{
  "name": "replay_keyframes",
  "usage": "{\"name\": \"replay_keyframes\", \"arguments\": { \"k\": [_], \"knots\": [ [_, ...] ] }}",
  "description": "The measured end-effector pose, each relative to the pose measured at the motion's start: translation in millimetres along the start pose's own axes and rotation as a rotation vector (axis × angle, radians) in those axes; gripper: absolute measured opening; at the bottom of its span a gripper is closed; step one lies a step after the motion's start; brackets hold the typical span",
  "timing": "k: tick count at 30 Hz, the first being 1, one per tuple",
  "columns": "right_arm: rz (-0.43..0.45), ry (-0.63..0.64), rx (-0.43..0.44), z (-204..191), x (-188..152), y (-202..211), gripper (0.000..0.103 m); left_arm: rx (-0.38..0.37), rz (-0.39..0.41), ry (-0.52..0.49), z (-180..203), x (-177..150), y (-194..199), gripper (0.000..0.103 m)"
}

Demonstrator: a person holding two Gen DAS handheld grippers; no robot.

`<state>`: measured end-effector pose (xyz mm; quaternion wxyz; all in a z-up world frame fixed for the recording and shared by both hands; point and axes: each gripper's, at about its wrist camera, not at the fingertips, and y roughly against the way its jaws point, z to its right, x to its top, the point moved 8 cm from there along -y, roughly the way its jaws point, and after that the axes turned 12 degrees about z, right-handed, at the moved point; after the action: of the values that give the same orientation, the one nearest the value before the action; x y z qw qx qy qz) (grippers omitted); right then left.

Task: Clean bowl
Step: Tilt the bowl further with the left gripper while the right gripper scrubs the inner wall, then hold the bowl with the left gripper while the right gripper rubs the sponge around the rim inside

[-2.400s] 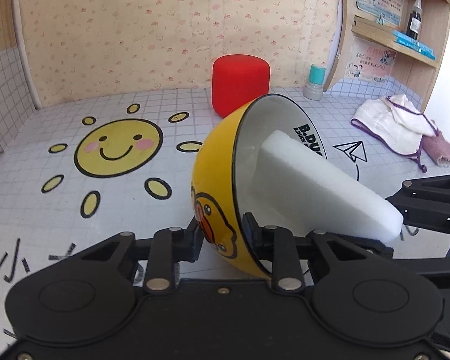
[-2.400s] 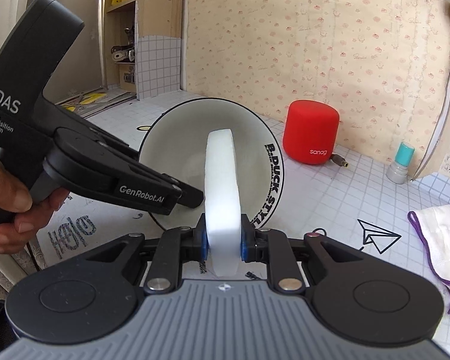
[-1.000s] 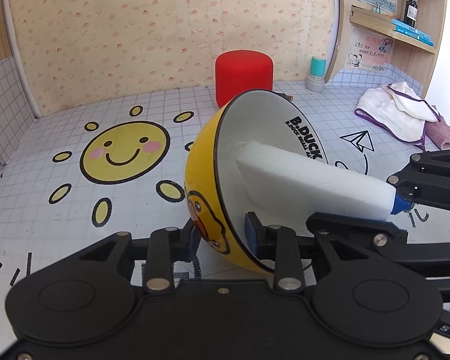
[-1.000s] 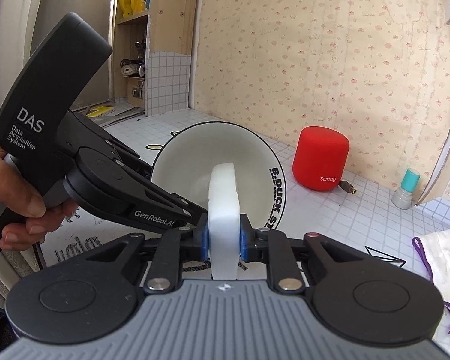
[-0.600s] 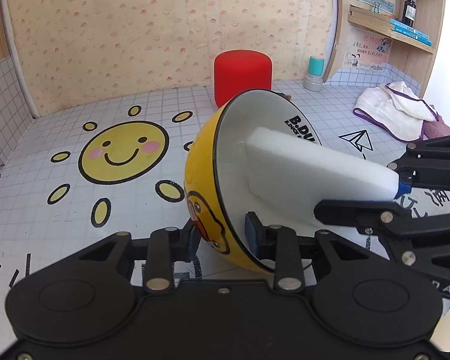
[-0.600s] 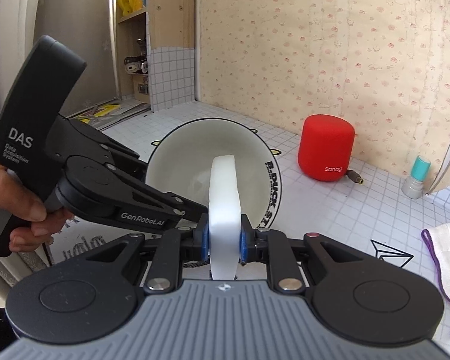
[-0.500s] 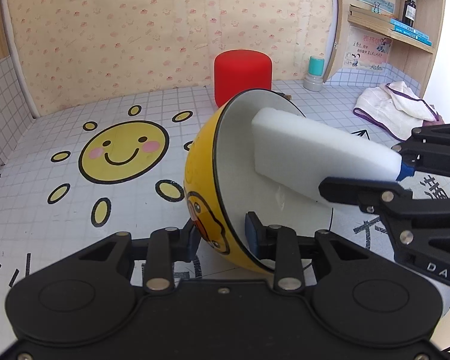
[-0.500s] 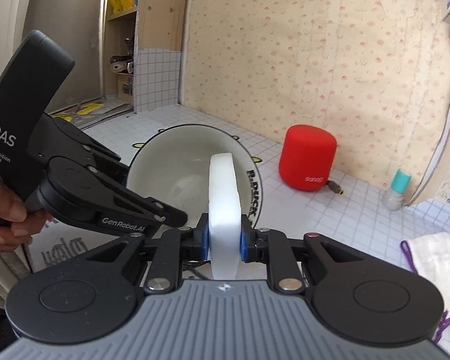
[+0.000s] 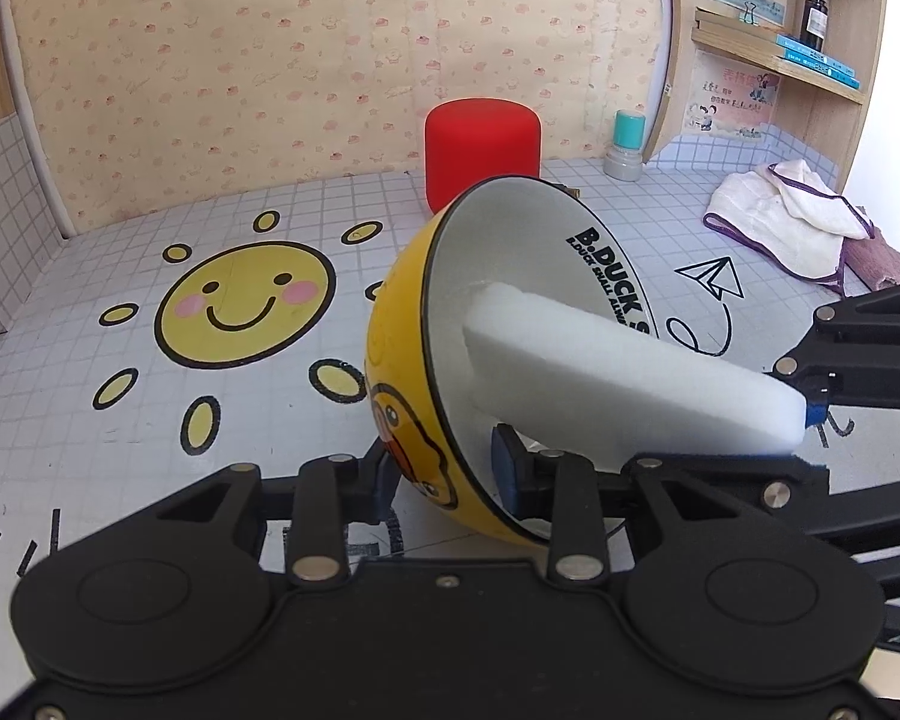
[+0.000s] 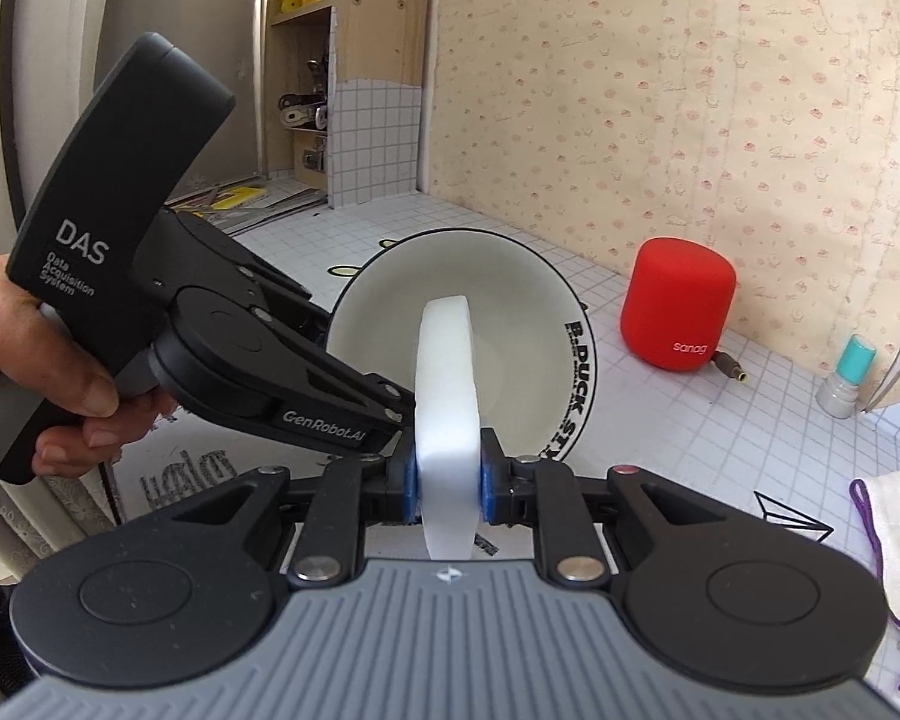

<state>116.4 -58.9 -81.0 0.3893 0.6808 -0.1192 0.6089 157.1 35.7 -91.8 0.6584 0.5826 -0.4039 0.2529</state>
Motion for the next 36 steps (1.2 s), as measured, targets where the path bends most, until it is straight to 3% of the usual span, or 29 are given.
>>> {"name": "replay_keyframes", "arguments": {
  "k": [8,13,17,21,24,28,36],
  "knots": [
    [0.015,0.013,-0.132,16,1,-5,0.021,0.004,-0.002,0.008,0,-1,0,0.036],
    [0.008,0.006,-0.115,15,-4,-6,0.021,0.034,0.014,0.041,2,-3,1,0.038],
    [0.008,-0.001,-0.108,15,-6,-7,0.021,0.033,0.02,0.082,7,-6,4,0.052],
    [0.005,-0.005,-0.108,16,-7,-6,0.021,0.045,0.027,0.157,6,-8,5,0.052],
    [0.002,-0.012,-0.103,16,-8,-5,0.021,0.048,0.044,0.199,5,-10,4,0.047],
    [-0.002,-0.005,-0.1,15,-10,-3,0.022,0.076,0.051,0.22,-2,-9,4,0.032],
    [0.015,0.006,-0.095,12,-8,1,0.022,0.056,0.033,0.136,1,-7,5,0.032]
  ]
}}
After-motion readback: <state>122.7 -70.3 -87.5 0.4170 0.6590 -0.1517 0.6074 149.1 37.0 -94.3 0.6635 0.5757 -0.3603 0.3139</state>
